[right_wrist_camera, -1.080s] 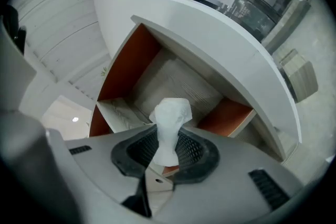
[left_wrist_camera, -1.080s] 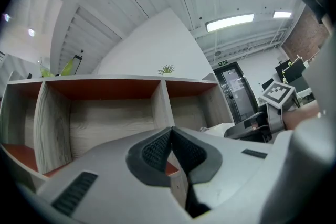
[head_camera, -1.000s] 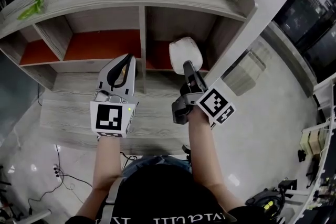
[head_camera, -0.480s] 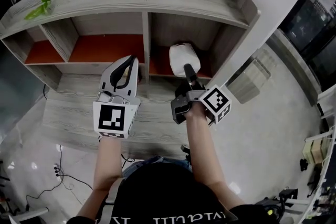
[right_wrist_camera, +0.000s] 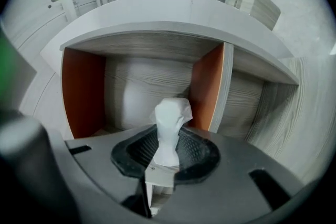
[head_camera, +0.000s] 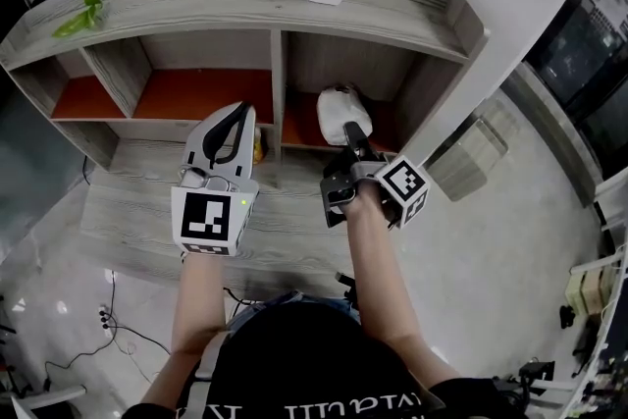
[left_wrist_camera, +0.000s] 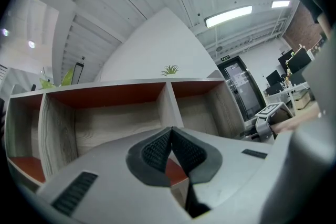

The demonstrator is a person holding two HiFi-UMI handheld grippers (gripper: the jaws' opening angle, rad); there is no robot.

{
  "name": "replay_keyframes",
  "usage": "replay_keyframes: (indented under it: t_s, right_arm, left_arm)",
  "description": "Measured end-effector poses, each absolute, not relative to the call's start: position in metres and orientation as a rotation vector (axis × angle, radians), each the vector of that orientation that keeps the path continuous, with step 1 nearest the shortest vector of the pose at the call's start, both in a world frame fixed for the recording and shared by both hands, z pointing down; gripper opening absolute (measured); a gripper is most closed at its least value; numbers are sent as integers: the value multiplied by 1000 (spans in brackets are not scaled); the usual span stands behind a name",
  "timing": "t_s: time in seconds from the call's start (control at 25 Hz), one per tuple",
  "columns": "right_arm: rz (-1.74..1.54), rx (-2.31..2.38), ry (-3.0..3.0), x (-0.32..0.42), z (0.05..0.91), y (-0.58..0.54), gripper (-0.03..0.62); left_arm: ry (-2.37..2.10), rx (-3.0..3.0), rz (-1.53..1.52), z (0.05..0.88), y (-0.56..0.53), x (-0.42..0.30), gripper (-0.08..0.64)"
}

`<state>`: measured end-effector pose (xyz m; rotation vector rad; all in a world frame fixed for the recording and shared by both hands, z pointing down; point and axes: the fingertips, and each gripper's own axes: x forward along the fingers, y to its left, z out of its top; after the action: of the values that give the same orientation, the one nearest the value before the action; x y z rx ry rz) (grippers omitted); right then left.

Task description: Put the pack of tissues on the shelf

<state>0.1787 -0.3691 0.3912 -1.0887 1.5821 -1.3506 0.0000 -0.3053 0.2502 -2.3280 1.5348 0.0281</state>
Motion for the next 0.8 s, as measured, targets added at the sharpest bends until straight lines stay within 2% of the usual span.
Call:
replay_keyframes:
  t_s: [0.28,0.32,0.48,0.64,0.8]
  right_arm:
    - [-1346,-1100,1621,178,393,-372,105]
    - [-1335,-1096,1637,176,391,-372,117]
    - [-1302,-1073,1724,168,381,-369,242]
    - [-1318,-1043,1778,161,377,-366,307]
    - [-1340,-1022,1825,156,372,-364,331]
  left_arm:
    - [1510,-2333,20,251,-302,7,12]
    - [1504,-2333,18,250,-301,8,11]
    - [1491,-2336,17,250,-297,11,12]
    - [1477,-2342,18,249,-293,15,11]
    - [1468,-2356,9,251,-289,18,11]
